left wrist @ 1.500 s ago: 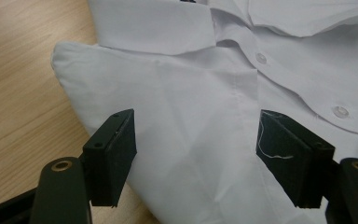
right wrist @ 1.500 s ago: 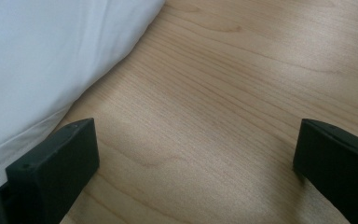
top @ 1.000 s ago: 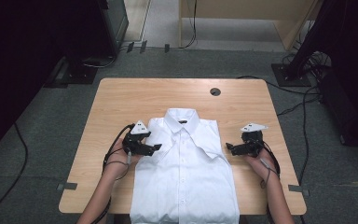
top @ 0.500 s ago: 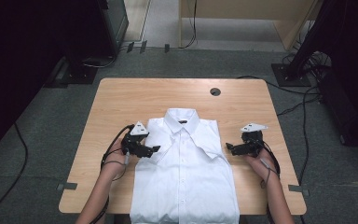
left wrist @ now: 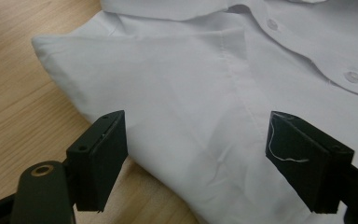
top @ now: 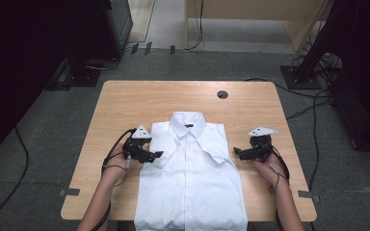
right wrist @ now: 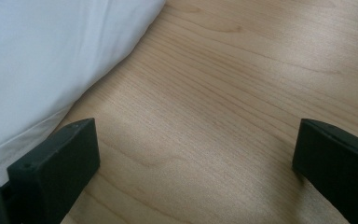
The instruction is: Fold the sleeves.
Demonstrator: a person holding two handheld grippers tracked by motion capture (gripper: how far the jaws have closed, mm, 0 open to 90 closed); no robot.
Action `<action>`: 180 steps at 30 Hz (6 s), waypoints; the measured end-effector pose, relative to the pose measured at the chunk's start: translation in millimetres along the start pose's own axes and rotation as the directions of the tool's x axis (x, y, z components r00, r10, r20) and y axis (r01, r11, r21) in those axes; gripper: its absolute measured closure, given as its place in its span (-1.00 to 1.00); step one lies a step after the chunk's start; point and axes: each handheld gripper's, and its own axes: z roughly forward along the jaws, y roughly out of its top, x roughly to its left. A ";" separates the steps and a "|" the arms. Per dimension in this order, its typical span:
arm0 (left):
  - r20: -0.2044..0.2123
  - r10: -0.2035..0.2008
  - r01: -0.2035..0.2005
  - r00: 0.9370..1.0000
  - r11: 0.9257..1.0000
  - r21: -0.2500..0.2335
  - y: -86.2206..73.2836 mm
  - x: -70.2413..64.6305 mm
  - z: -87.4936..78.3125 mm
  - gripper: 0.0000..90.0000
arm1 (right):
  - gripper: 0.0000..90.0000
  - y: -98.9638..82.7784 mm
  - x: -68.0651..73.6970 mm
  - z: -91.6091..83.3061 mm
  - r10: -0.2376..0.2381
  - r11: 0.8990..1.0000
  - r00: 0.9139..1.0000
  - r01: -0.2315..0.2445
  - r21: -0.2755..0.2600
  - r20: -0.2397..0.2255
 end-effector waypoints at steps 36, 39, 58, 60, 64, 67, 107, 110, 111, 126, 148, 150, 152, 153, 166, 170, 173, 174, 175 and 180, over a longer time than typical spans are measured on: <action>-0.059 -0.043 0.043 0.997 0.999 -0.010 -23.4 26.7 -11.0 -0.54 | -1.00 -0.3 -0.2 -0.2 0.000 1.000 1.000 0.000 0.002 0.000; -0.057 -0.049 0.049 0.997 0.999 -0.013 -25.5 28.8 -11.5 -0.54 | -1.00 -0.4 -0.1 -0.2 -0.001 1.000 1.000 0.001 0.001 0.000; -0.063 -0.062 0.061 0.996 0.998 -0.016 -37.2 40.9 -15.1 -0.54 | -1.00 -0.7 0.3 -0.5 -0.003 1.000 1.000 0.003 0.001 -0.006; -0.064 -0.068 0.067 0.996 0.998 -0.019 -37.9 41.9 -15.6 -0.54 | -1.00 -0.8 0.4 -0.7 -0.009 1.000 1.000 0.009 0.001 -0.009; -0.071 -0.058 0.056 0.996 0.998 -0.029 -39.9 43.3 -16.0 -0.54 | -1.00 -1.0 0.9 -0.8 -0.014 1.000 1.000 0.014 0.001 -0.015; -0.087 -0.050 0.047 0.995 0.998 -0.036 -41.6 43.9 -15.8 -0.54 | -1.00 -1.1 1.3 -0.8 -0.020 1.000 1.000 0.020 0.000 -0.018; -0.125 -0.115 0.106 0.985 0.992 -0.070 -41.5 52.6 -11.3 -0.78 | -0.77 3.7 5.9 2.6 0.016 1.000 1.000 -0.016 -0.025 0.016; -0.117 -0.125 0.116 0.985 0.990 -0.083 -39.6 52.3 -9.9 -0.69 | -0.65 4.9 6.0 3.1 0.018 0.999 1.000 -0.018 -0.038 0.015; -0.124 -0.116 0.107 0.985 0.991 -0.077 -38.8 51.6 -9.2 -0.69 | -0.65 5.2 6.0 3.4 0.018 0.999 1.000 -0.017 -0.040 0.015; -0.142 -0.108 0.094 0.984 0.990 -0.105 -27.8 46.1 -10.3 -0.46 | -0.48 11.6 10.6 5.9 0.019 0.998 1.000 -0.018 -0.053 0.023; -0.125 -0.068 0.055 0.990 0.993 -0.102 -16.5 34.9 -3.2 -0.46 | -0.47 20.6 16.2 2.4 0.023 0.997 1.000 -0.022 -0.075 0.010; -0.123 -0.065 0.052 0.990 0.993 -0.103 -15.8 34.1 -2.9 -0.46 | -0.47 21.1 16.4 2.5 0.017 0.997 1.000 -0.016 -0.078 0.011; -0.121 -0.066 0.053 0.990 0.993 -0.108 -15.0 33.4 -2.5 -0.46 | -0.47 21.7 17.5 2.5 0.015 0.997 1.000 -0.014 -0.077 0.012; -0.121 -0.067 0.054 0.990 0.993 -0.108 -14.6 33.0 -2.3 -0.46 | -0.47 22.1 17.6 2.6 0.008 0.997 1.000 -0.007 -0.076 0.013; -0.121 -0.042 0.029 0.992 0.994 -0.107 -10.5 27.4 1.0 -0.46 | -0.47 27.5 22.7 1.5 -0.004 0.996 1.000 0.005 -0.086 0.008; -0.109 -0.043 0.032 0.993 0.994 -0.101 -9.9 26.0 3.8 -0.46 | -0.47 27.9 24.3 3.6 -0.005 0.997 1.000 0.005 -0.083 -0.001; -0.110 -0.028 0.020 0.994 0.997 -0.080 -9.5 23.2 8.2 -0.46 | -0.48 29.4 27.7 5.9 -0.010 0.997 1.000 0.010 -0.082 -0.005; -0.113 -0.027 0.018 0.993 0.997 -0.078 -9.3 22.3 9.1 -0.46 | -0.47 29.8 30.2 8.6 -0.018 0.997 1.000 0.018 -0.075 0.002; -0.113 -0.018 0.009 0.993 0.997 -0.074 -8.9 21.4 10.1 -0.46 | -0.47 29.9 31.4 9.8 -0.022 0.997 1.000 0.022 -0.072 0.000; -0.127 -0.002 -0.006 0.992 0.998 -0.064 -9.0 18.9 14.3 -0.46 | -0.47 30.5 38.1 17.2 -0.033 0.998 0.999 0.032 -0.059 -0.004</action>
